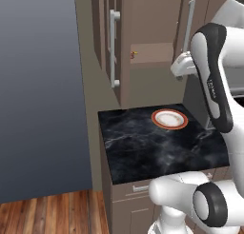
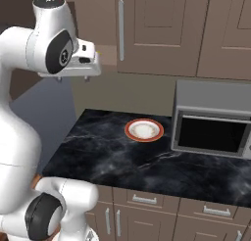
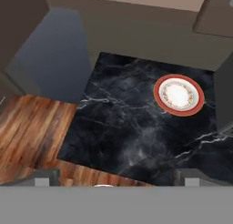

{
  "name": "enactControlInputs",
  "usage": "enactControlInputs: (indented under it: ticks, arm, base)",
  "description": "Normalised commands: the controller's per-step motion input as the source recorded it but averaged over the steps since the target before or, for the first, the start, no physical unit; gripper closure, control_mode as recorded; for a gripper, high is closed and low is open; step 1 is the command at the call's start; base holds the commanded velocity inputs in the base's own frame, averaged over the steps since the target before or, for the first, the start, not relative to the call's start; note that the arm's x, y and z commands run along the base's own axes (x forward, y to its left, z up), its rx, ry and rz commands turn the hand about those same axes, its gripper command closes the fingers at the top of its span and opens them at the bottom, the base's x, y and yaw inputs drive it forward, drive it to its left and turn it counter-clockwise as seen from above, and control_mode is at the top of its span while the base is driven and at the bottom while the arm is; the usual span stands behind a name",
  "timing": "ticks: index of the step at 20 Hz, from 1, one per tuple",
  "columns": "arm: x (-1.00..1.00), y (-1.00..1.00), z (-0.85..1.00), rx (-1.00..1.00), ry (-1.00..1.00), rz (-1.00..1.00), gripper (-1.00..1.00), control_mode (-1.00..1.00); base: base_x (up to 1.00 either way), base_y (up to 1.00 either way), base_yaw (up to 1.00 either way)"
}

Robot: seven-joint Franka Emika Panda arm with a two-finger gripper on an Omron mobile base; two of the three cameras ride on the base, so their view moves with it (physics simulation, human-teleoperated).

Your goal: Pick the bar soap and soap dispenser from the cabinet and place them on the counter.

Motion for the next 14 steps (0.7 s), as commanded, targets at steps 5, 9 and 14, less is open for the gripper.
enactControlInputs:
  ticks: [5,9,14]
  arm:
    - [-0.05,-0.05,0.12,-0.1,-0.18,-0.08,-1.0,-1.0]
    - [-0.09,-0.12,0.04,-0.04,-0.2,-0.17,-1.0,-1.0]
    - [-0.03,-0.18,-0.01,0.02,-0.05,-0.13,-1.0,-1.0]
  base:
    - [0.0,0.0,0.0]
    - [0.0,0.0,0.0]
    - [0.0,0.0,0.0]
